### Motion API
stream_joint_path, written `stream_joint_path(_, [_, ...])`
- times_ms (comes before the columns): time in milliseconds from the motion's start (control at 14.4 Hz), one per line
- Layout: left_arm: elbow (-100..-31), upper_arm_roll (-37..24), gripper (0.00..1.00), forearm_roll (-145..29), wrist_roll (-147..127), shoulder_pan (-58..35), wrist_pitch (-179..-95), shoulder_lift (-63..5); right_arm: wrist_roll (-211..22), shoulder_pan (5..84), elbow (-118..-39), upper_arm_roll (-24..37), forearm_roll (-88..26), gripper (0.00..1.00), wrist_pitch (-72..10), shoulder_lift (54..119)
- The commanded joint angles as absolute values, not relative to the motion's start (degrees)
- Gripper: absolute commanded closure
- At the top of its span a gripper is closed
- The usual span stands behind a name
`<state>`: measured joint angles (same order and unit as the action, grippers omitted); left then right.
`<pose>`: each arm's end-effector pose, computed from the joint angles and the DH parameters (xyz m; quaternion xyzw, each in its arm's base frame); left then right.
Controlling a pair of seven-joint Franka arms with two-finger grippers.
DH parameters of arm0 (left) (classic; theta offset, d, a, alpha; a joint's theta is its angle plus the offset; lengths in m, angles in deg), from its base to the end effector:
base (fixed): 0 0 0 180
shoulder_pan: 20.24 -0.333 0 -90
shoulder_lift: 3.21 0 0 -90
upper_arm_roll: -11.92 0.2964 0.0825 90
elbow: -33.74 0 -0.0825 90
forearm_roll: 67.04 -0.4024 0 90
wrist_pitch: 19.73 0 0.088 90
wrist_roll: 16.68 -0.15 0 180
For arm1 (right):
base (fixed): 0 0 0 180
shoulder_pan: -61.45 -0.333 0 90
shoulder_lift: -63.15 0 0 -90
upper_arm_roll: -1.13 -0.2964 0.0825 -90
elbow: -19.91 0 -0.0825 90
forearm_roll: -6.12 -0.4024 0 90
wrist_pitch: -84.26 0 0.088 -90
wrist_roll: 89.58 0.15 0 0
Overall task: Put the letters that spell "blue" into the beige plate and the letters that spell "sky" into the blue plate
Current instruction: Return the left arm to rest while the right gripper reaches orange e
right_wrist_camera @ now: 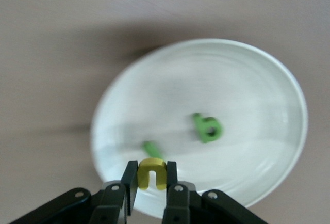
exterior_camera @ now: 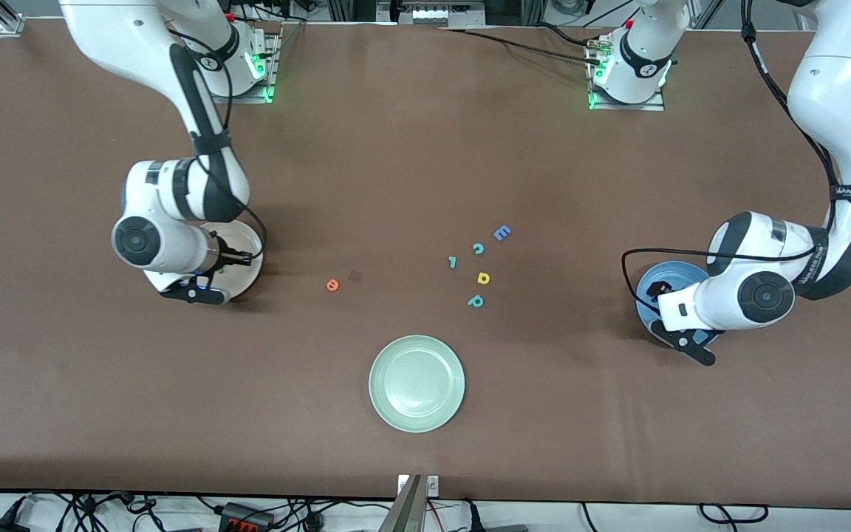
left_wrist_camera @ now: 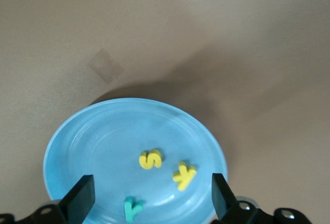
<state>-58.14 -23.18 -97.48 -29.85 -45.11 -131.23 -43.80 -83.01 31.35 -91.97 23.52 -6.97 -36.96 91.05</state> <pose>0.6618 -0.0379 0.1861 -0.9509 0.2889 0.1059 0.0337 0.5713 0.0876 0.1513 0.9890 -0.0549 -0.1361 0.0204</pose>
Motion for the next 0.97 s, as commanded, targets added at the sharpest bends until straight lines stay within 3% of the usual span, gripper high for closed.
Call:
stream_joint_path(0, [-55.58, -27.26, 0.0, -97.72, -23.4, -44.24, -123.39, -40.92, -86.67, 32.44, -95.4, 22.75, -6.89, 1.0, -36.68, 89.16])
stream_joint_path(139, [-50.49, -31.12, 0.0, -97.72, -13.13, -43.89, -115.57, -40.92, -86.94, 32.8, -96.98, 22.75, -6.89, 1.0, -37.11, 88.81])
stream_joint_path(209, [-47.85, -33.49, 0.0, -97.72, -9.08, -43.97, -111.45, -40.83, -86.94, 32.71, -97.08, 22.66, -6.97, 0.84, -36.94, 88.81])
stream_joint_path(278, [-45.39, -35.25, 0.0, -97.63, -6.52, -44.24, -108.18, -40.92, -86.86, 32.8, -96.99, 22.66, -7.15, 0.38, -36.76, 88.98])
stream_joint_path(348, [-43.1, -36.32, 0.0, -97.28, -5.45, -44.5, -105.54, -40.92, -86.86, 32.8, -96.9, 22.66, -7.24, 0.0, -36.76, 88.99])
stream_joint_path(557, [-39.92, -33.54, 0.0, -88.53, -5.43, -44.06, -103.84, -35.58, -86.68, 32.88, -94.8, 22.75, -7.24, 0.0, -36.5, 88.02])
stream_joint_path(835, [-40.71, -15.19, 0.0, -74.98, -7.01, -34.86, -103.76, -25.38, -86.15, 31.31, -84.72, 22.05, -7.94, 0.0, -37.46, 91.69])
stream_joint_path(905, [-40.71, -12.88, 0.0, -74.61, -9.19, -32.92, -103.76, -23.97, -86.24, 30.61, -81.29, 22.05, -8.2, 0.0, -37.81, 94.32])
